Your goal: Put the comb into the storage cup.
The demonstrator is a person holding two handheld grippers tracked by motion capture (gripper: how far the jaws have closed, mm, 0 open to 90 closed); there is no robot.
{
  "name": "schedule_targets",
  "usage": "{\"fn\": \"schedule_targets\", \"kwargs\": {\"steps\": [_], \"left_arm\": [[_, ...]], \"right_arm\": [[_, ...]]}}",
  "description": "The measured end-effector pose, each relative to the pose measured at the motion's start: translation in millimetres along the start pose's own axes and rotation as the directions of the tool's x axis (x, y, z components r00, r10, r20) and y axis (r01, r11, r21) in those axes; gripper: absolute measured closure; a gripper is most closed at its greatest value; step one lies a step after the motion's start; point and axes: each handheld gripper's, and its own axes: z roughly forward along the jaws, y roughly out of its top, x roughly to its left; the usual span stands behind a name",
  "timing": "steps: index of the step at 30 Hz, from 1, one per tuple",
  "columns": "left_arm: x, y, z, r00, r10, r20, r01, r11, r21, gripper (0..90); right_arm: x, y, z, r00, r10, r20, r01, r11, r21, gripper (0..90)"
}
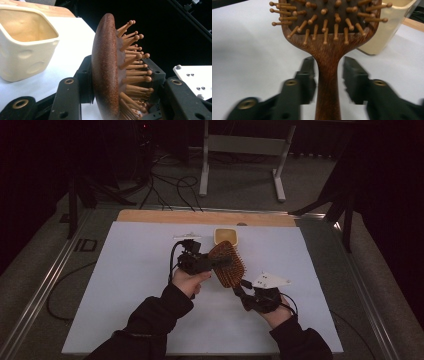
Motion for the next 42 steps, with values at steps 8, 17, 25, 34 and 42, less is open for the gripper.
{"fn": "schedule_targets", "kwargs": {"steps": [8,17,25,34,42], "left_arm": [[-7.1,10.2,-8.2,0.9991,0.041,-0.008,-0.041,0.9991,-0.012,53.6],[-15.5,27.4,-18.5,0.9966,0.077,-0.030,-0.078,0.9968,-0.018,53.5],[-17.8,46.4,-27.3,0.9952,0.090,-0.039,-0.091,0.9956,-0.024,53.5],[-21.6,63.8,-33.4,0.9926,0.110,-0.053,-0.112,0.9930,-0.039,53.5],[-21.2,74.2,-32.1,0.9919,0.110,-0.063,-0.113,0.9927,-0.043,53.5]], "right_arm": [[-1.8,-2.8,2.9,0.9997,0.006,-0.025,-0.006,1.000,0.014,20.0],[-6.5,-6.4,3.1,0.9971,0.038,-0.065,-0.036,0.999,0.026,8.4],[-14.5,-13.6,-10.7,0.9971,0.023,-0.072,-0.023,1.000,0.011,8.5],[-17.2,-24.5,-23.1,0.9955,-0.002,-0.095,-0.006,0.997,-0.082,8.5],[-19.8,-30.3,-26.6,0.9970,0.002,-0.077,-0.009,0.996,-0.087,8.5]]}}
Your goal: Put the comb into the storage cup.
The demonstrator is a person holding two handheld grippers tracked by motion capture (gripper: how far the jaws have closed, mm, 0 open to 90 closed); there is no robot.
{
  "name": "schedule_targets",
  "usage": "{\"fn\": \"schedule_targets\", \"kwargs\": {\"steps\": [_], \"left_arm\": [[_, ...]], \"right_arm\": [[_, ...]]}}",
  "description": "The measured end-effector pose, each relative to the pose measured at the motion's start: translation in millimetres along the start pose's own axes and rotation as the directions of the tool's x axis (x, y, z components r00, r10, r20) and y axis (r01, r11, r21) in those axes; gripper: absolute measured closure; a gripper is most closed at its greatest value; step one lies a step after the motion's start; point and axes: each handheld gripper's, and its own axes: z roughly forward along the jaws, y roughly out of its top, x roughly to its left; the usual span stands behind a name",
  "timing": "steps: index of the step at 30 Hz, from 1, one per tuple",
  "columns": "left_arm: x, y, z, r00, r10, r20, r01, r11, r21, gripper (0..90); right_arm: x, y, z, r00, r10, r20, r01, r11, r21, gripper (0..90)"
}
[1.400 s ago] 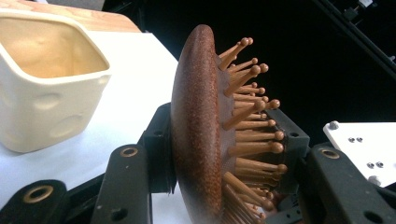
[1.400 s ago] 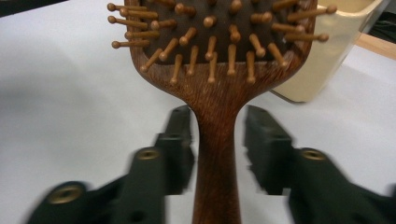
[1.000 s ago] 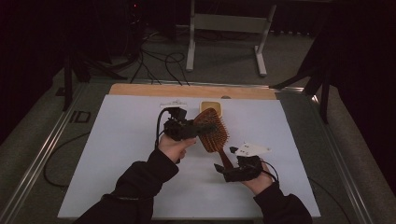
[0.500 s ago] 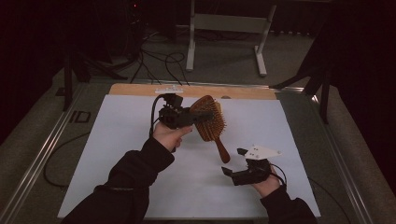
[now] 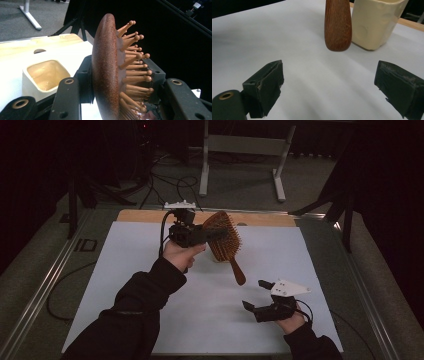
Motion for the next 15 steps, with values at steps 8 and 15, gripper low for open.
{"fn": "schedule_targets", "kwargs": {"steps": [8,15], "left_arm": [[2.6,17.8,2.7,1.0000,-0.006,-0.007,0.006,0.9999,-0.012,53.6],[7.7,35.8,3.3,0.9993,0.000,-0.037,-0.001,0.9995,-0.031,53.7]], "right_arm": [[-1.5,-1.6,0.1,0.9999,-0.014,0.005,0.014,1.000,-0.006,8.5],[-1.6,-1.1,-0.9,0.9999,-0.004,0.010,0.004,1.000,-0.014,8.5]]}}
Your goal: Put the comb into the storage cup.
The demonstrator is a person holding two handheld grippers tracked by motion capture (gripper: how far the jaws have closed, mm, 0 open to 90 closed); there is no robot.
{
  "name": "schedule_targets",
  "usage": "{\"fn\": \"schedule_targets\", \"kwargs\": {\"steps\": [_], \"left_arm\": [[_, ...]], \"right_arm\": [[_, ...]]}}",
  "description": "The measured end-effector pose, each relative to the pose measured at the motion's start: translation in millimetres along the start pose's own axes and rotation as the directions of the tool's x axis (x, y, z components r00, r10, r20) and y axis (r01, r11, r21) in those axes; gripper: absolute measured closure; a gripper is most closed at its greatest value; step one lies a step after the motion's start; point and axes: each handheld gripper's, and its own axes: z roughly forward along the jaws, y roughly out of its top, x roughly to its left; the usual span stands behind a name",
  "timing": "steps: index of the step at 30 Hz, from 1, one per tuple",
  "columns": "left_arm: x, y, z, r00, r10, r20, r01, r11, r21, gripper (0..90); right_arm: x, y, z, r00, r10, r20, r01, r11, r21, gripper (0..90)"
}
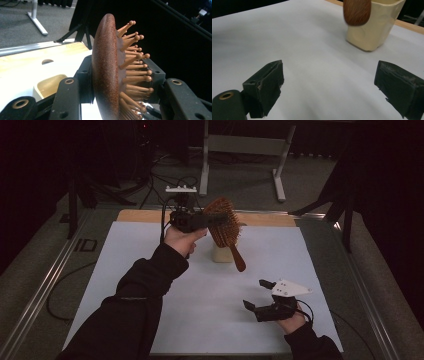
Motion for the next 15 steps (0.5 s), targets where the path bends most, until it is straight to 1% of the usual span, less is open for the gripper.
{"fn": "schedule_targets", "kwargs": {"steps": [2,6,11,15], "left_arm": [[1.2,4.5,-0.3,0.9999,0.006,-0.010,-0.006,0.9999,-0.009,53.6],[5.0,12.3,1.3,0.9995,0.008,-0.031,-0.008,0.9998,-0.017,53.7],[13.0,20.3,4.3,0.9986,-0.015,-0.050,0.014,0.9993,-0.035,53.7],[17.6,25.0,7.9,0.9970,-0.018,-0.076,0.015,0.9992,-0.037,53.9]], "right_arm": [[-0.1,0.2,-0.3,1.0000,0.006,-0.005,-0.006,1.000,0.000,8.5],[0.5,0.9,-0.8,1.0000,0.001,-0.007,-0.001,1.000,-0.002,8.5],[1.0,1.6,-1.9,0.9999,-0.005,-0.010,0.005,1.000,-0.006,8.5],[1.1,2.0,-2.2,0.9999,-0.006,-0.010,0.006,1.000,-0.010,8.5]]}}
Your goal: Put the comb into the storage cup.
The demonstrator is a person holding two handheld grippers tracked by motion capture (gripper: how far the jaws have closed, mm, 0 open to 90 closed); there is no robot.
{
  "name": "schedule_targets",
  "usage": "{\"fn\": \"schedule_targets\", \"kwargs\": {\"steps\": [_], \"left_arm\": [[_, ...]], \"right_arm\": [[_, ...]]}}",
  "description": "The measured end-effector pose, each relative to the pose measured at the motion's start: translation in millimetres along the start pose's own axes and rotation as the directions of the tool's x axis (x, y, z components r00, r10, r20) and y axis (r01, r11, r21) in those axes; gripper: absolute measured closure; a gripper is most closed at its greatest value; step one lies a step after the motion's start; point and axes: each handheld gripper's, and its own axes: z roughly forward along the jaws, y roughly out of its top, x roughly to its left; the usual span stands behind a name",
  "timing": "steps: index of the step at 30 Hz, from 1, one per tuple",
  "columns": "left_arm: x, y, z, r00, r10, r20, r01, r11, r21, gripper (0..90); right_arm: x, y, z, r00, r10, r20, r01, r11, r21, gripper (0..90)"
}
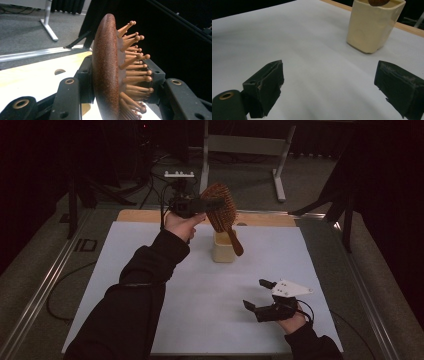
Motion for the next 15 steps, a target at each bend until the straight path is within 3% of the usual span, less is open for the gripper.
{"fn": "schedule_targets", "kwargs": {"steps": [8,15], "left_arm": [[5.8,9.3,1.9,0.9997,-0.008,-0.025,0.007,0.9995,-0.031,54.0],[14.2,16.3,3.7,0.9972,-0.013,-0.073,0.010,0.9987,-0.051,54.0]], "right_arm": [[0.4,-0.3,0.1,1.0000,0.006,-0.001,-0.006,1.000,0.007,8.5],[0.8,0.0,0.0,1.0000,0.005,-0.003,-0.005,1.000,0.000,8.5]]}}
